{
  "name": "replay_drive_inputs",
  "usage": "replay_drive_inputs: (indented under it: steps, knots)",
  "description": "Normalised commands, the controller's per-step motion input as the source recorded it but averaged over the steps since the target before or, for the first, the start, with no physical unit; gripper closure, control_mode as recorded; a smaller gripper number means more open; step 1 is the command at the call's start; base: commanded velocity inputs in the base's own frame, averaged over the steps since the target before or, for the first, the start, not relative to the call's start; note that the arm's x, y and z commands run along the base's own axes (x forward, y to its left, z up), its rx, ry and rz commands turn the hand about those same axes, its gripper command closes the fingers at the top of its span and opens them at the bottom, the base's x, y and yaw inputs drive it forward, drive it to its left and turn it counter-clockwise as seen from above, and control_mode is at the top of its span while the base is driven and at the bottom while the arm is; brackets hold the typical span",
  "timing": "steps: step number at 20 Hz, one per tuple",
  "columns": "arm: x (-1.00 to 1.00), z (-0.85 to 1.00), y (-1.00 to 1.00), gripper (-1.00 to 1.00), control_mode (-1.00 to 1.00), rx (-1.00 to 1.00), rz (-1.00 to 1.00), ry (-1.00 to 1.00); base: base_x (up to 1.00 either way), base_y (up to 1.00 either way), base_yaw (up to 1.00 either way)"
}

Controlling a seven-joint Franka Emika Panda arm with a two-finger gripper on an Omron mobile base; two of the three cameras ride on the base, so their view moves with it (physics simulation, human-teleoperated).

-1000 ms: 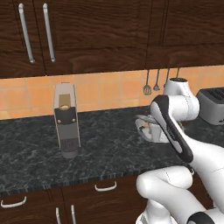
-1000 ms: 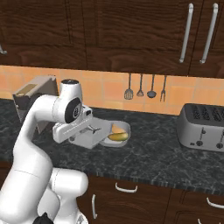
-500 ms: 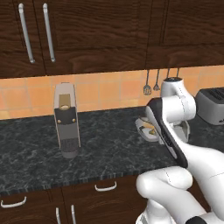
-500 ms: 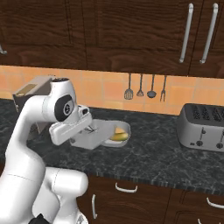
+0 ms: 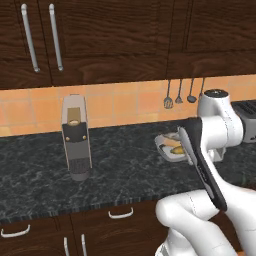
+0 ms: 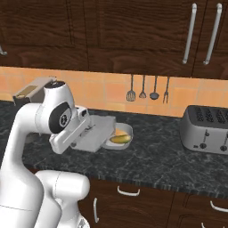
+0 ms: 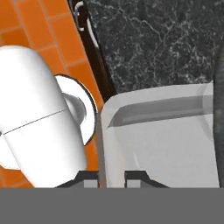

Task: Take the meat container that has the fish and place it on the second highest rack of the freezer. Then take the vegetable container that has the squash and cucumber and place it on the highest rack of the freezer.

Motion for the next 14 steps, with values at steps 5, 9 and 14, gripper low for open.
replay_drive_inputs:
  steps: [5,9,14]
  knots:
    - [0.00,0.32,0.09,1.00,-1.00,0.00,0.21,-0.01,0.00,0.00,0.00]
    - [-0.01,0.06,0.12,1.00,-1.00,0.00,0.08,0.00,0.00,0.00,0.00]
    - [0.00,0.01,0.04,1.00,-1.00,0.00,0.01,0.00,0.00,0.00,0.00]
